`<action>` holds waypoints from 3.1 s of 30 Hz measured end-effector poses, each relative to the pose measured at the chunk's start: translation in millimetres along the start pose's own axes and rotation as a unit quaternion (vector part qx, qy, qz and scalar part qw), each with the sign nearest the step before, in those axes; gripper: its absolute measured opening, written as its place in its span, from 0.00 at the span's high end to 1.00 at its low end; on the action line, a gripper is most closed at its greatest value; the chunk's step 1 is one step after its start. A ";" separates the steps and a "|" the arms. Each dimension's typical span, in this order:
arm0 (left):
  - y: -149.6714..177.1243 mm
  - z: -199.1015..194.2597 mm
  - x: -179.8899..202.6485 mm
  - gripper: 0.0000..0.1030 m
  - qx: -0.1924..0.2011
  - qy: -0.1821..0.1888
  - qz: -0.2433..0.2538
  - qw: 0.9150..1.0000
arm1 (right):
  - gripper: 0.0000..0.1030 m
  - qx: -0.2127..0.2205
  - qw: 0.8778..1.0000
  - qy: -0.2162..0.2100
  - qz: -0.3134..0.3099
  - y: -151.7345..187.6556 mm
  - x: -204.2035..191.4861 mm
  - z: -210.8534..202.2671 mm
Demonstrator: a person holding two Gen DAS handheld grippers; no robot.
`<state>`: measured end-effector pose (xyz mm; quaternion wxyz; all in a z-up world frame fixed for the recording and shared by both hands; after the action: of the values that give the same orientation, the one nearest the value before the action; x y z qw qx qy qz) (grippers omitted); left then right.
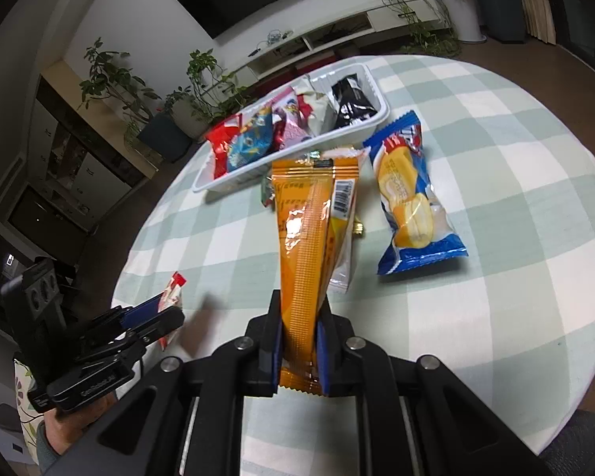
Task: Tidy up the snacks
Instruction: 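Carry the candy packet and orange bar over the white tray, then lower both packets into the white tray and open both grippers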
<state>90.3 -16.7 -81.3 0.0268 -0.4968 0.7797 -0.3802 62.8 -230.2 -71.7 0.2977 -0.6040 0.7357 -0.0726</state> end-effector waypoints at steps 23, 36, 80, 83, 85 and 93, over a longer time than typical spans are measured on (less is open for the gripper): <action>-9.3 -10.0 -4.6 0.69 0.014 -0.007 -0.007 1.000 | 0.86 0.036 0.999 -0.005 -0.002 -29.0 5.9 -26.4; -76.9 -30.7 -39.1 0.69 0.061 -0.013 -0.019 0.998 | 0.86 0.072 0.996 -0.009 -0.041 -96.2 -10.2 -40.1; -227.4 134.3 -121.1 0.59 0.024 -0.061 -0.012 0.998 | 0.71 -0.066 0.993 0.031 -0.088 -210.1 -41.5 157.5; -226.3 128.4 -119.6 0.52 0.031 -0.060 -0.011 0.998 | 0.61 -0.058 0.994 0.030 -0.089 -209.4 -43.2 152.3; -225.5 124.2 -117.2 0.49 0.034 -0.062 -0.009 0.997 | 0.60 -0.054 0.994 0.033 -0.086 -209.4 -42.6 149.3; -214.1 95.4 -102.3 0.22 0.055 -0.065 0.004 0.996 | 0.37 -0.030 0.998 0.015 -0.054 -207.3 -32.1 123.1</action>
<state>343.5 -35.9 -50.7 0.1059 -0.5149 0.7565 -0.3890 305.8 -223.1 -63.8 0.2639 -0.6503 0.7082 -0.0762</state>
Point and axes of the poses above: each gripper's, at about its wrist camera, not at the fingertips, and z roughly the way its jaws point, x to its right, y to its underside, the point moved 3 cm from there along z, roughly the way its jaws point, and after that the axes turned 10 degrees about y, right-handed, at the moved point
